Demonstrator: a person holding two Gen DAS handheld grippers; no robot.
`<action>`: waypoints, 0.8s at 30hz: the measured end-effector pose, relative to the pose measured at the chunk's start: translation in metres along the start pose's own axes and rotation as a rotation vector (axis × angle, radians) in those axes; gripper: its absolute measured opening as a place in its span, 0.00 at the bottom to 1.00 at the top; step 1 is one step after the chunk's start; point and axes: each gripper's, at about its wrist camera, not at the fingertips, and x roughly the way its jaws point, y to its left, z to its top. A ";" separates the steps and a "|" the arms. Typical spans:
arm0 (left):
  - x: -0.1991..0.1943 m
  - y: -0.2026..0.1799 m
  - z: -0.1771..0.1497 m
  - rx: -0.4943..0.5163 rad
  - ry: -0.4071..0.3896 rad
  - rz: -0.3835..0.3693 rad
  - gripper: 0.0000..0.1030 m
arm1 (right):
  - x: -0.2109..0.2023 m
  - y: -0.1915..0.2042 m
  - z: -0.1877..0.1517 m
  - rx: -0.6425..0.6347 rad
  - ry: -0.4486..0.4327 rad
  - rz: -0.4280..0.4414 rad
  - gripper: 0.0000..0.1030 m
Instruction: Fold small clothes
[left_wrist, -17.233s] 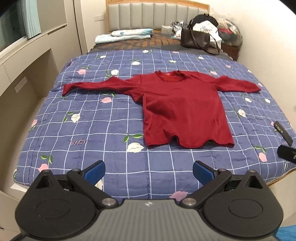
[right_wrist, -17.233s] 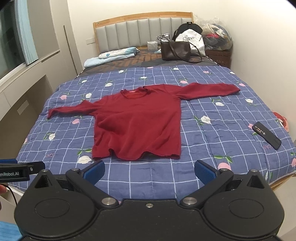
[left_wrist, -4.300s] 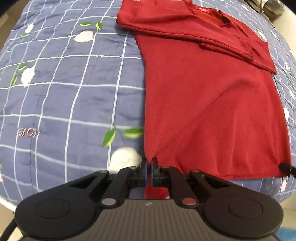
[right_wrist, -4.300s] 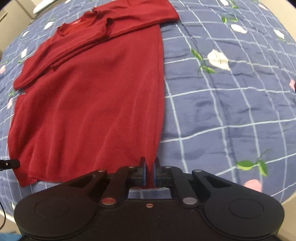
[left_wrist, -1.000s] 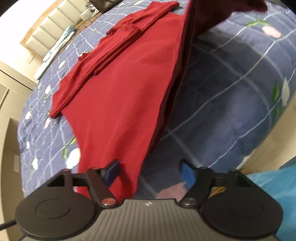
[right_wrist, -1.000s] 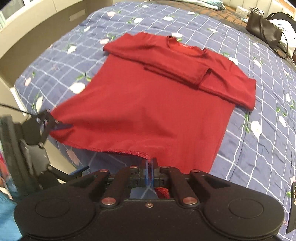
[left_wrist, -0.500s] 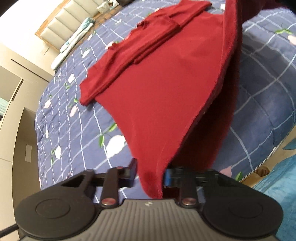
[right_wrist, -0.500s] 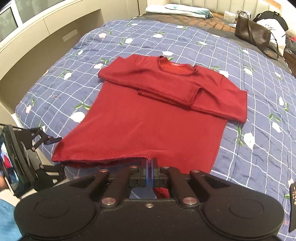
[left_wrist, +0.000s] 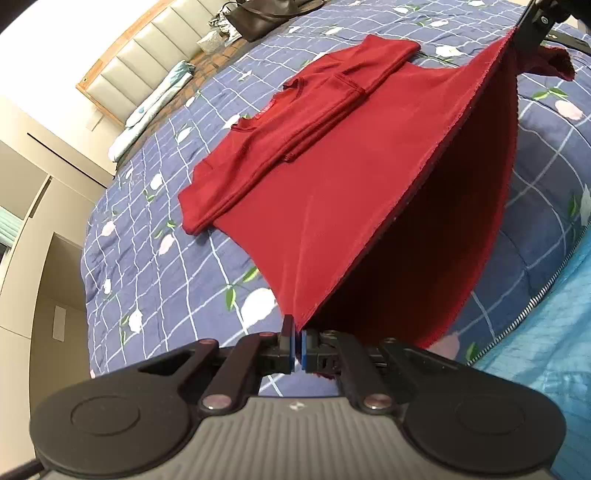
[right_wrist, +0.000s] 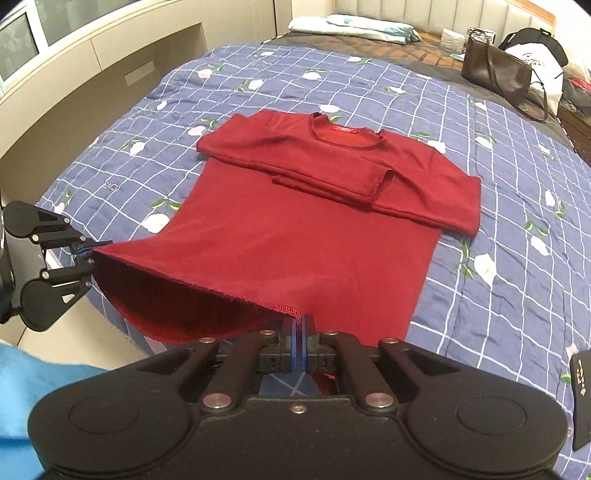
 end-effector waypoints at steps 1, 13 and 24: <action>-0.003 -0.005 -0.002 0.004 0.002 -0.003 0.02 | -0.001 -0.001 -0.002 0.004 -0.003 0.002 0.01; 0.006 -0.005 -0.038 -0.261 0.108 -0.235 0.37 | 0.013 0.000 -0.016 -0.039 0.055 -0.007 0.01; 0.021 -0.011 -0.063 -0.230 0.163 -0.147 0.85 | 0.055 0.001 -0.042 -0.068 0.182 -0.017 0.01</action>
